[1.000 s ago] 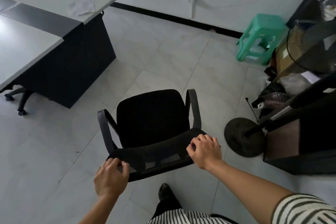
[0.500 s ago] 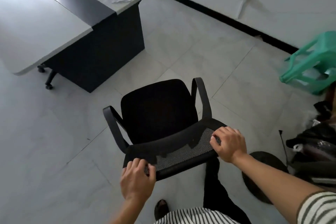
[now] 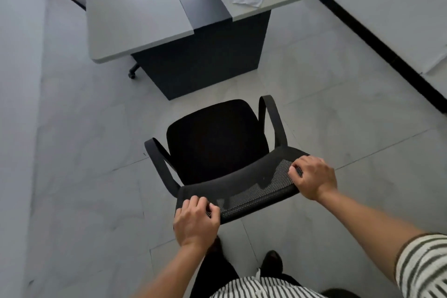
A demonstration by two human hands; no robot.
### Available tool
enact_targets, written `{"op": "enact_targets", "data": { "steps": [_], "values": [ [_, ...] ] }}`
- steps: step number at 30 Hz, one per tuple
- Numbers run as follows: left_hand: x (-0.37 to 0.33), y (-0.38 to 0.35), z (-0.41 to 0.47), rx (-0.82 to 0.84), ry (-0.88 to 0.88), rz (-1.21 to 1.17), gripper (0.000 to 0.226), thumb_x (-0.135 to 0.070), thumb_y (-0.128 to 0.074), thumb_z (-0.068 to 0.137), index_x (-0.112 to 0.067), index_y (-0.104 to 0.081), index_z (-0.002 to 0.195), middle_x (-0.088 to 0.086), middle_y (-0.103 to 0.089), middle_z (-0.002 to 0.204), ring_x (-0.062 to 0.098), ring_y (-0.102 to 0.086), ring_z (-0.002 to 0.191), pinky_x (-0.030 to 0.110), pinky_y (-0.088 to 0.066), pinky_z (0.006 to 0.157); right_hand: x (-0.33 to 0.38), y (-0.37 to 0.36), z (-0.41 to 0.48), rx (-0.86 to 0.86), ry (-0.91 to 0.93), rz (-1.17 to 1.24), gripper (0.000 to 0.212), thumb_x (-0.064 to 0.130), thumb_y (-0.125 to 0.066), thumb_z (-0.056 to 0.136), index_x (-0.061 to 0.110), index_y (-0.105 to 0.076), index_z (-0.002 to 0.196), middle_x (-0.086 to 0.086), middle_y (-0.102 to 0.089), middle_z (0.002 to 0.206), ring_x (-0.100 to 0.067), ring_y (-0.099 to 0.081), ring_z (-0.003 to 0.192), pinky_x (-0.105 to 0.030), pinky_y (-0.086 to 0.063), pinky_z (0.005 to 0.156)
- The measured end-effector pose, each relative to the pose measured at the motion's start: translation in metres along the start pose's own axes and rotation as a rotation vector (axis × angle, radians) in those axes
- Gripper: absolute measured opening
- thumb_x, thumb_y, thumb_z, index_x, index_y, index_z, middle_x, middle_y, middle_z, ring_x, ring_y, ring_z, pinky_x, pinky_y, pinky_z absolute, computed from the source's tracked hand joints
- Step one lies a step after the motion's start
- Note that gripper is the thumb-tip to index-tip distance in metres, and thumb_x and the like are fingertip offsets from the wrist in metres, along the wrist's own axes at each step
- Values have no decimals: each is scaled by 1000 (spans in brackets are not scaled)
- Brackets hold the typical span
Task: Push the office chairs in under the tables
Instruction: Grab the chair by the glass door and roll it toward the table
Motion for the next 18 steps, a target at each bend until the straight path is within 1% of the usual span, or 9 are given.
{"op": "enact_targets", "data": {
  "steps": [3,5,8,12,15,18],
  "values": [
    [-9,-1,22,-4,11,9,24,-34,-45,76,-19,-61,65,-4,-58,66,14,-48,59,27,-39,52,0,3,37,-8,26,11,40,44,-36,82,17,-66,76,-1,-66,78,-21,-55,72,-27,-38,62],
    [-10,1,43,-1,7,4,27,-35,-42,77,-19,-60,66,-4,-57,65,14,-48,59,28,-42,50,5,2,61,-16,31,29,43,45,-33,81,18,-66,75,-1,-65,77,-19,-54,71,-26,-38,61],
    [-2,8,87,-13,-21,0,31,-37,-38,78,-18,-58,63,-3,-56,63,15,-47,58,29,-42,48,18,0,94,-42,10,52,45,46,-31,80,18,-65,73,0,-65,75,-19,-51,69,-25,-35,58],
    [26,24,168,-51,-97,23,32,-36,-35,78,-17,-52,59,-2,-53,60,16,-44,55,26,-34,47,55,-7,136,-112,-65,76,45,45,-30,79,17,-64,69,0,-63,70,-17,-43,65,-26,-31,57],
    [51,41,240,-68,-135,26,35,-37,-33,77,-15,-52,58,-1,-53,61,17,-44,56,27,-32,50,89,-14,164,-131,-144,78,44,44,-31,80,17,-62,67,0,-61,68,-18,-47,63,-26,-31,59],
    [68,53,304,-57,-228,63,37,-38,-33,78,-14,-54,60,0,-56,62,19,-47,57,28,-35,51,118,-23,186,-97,-226,48,38,42,-34,80,19,-62,67,3,-64,70,-17,-51,66,-29,-38,65]
  ]
}}
Point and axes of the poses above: each hand's wrist, its own z-axis towards the middle knuckle, its own y-axis out of the back of the hand, x = y × z, the point moved 2 cm from there along z, towards the middle knuckle
